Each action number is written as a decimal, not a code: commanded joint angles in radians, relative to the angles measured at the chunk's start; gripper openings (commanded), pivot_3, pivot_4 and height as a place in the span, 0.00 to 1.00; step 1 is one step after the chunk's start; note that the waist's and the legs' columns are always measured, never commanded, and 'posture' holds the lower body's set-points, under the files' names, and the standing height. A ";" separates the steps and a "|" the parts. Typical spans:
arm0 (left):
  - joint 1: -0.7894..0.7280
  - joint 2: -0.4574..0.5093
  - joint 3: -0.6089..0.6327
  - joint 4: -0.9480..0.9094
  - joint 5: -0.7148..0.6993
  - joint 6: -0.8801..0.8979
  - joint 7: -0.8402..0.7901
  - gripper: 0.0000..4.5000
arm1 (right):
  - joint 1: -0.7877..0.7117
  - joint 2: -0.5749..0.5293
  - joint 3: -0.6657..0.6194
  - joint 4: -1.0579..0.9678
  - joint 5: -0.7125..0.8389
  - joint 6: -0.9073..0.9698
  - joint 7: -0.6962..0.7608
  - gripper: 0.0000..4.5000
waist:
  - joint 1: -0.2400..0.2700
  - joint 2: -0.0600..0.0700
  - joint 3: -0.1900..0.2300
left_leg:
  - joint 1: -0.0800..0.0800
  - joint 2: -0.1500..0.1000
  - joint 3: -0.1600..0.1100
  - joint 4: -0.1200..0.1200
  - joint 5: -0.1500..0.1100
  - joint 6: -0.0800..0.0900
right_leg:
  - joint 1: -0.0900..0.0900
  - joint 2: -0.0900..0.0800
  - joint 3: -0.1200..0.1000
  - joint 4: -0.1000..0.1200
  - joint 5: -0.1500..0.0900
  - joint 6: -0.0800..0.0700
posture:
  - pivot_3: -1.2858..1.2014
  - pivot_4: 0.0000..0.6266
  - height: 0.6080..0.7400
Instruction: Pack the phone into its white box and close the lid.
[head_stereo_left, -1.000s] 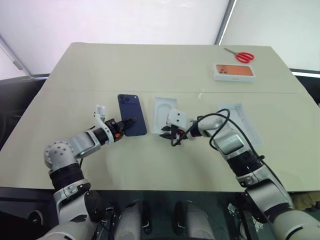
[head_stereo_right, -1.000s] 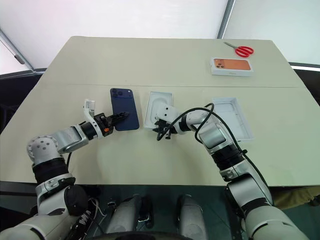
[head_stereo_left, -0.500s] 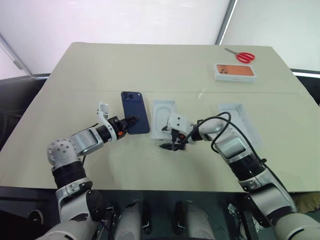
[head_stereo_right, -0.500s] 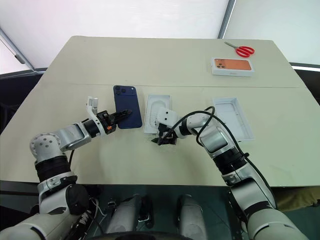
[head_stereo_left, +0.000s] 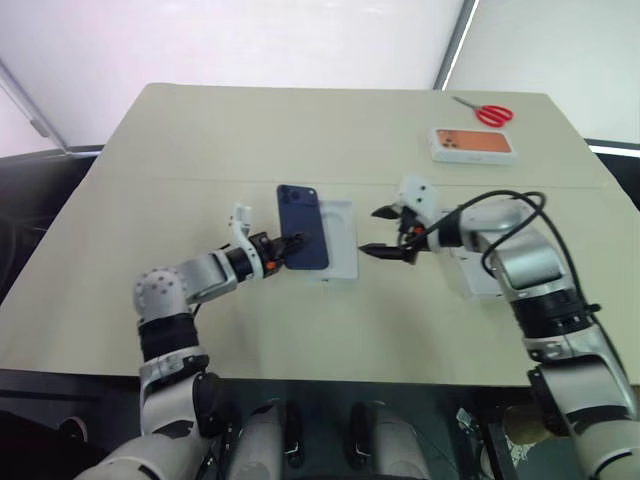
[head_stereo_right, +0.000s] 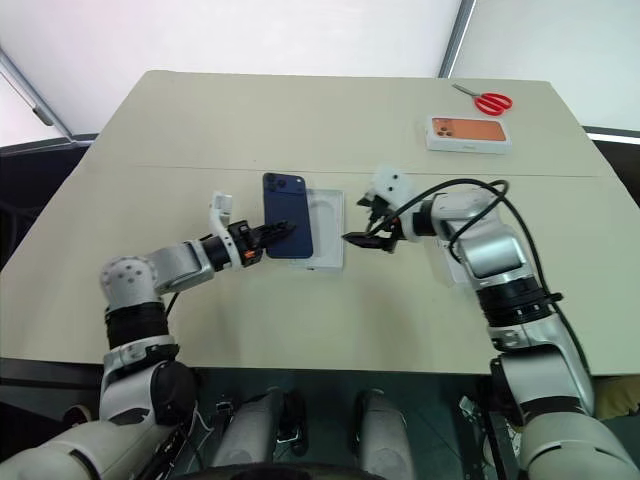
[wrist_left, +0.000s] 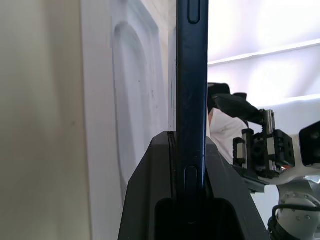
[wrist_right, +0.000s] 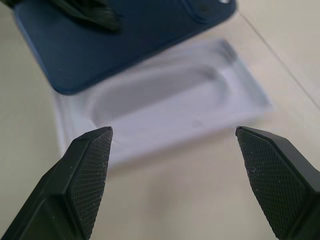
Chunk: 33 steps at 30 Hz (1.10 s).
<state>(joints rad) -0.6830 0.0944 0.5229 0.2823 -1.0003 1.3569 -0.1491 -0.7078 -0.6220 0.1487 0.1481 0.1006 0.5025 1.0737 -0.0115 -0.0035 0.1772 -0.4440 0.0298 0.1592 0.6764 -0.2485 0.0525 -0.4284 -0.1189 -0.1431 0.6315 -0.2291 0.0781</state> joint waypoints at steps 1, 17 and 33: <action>-0.058 0.015 -0.033 0.042 0.018 -0.047 -0.044 0.00 | 0.016 -0.024 -0.039 0.022 0.013 -0.050 -0.013 0.91 | -0.006 0.000 0.000 | 0.000 0.001 0.001 0.000 0.001 0.002 | 0.000 0.000 0.000 0.000 0.000 0.000 | 0.52 0.24 0.98; -0.138 0.036 -0.158 0.199 0.123 -0.038 -0.156 0.00 | 0.117 -0.018 -0.073 -0.051 0.081 -0.162 -0.033 0.91 | 0.000 0.000 0.001 | 0.000 0.001 0.001 0.001 0.001 0.002 | 0.000 0.000 0.000 0.000 0.000 0.000 | 0.52 0.24 0.98; -0.145 0.049 -0.164 0.148 0.154 -0.006 -0.168 0.71 | 0.074 0.011 -0.032 0.003 0.053 -0.209 -0.047 0.93 | -0.002 0.000 0.001 | 0.001 0.001 0.001 0.001 0.002 0.002 | 0.000 0.000 0.000 0.000 0.000 0.000 | 0.52 0.24 0.98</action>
<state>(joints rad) -0.8298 0.1326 0.3577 0.4662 -0.8500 1.3487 -0.3201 -0.6059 -0.6123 0.1164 0.1560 0.1575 0.3156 1.0279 -0.0138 -0.0032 0.1779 -0.4434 0.0309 0.1598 0.6774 -0.2469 0.0548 -0.4284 -0.1187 -0.1428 0.6320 -0.2291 0.0783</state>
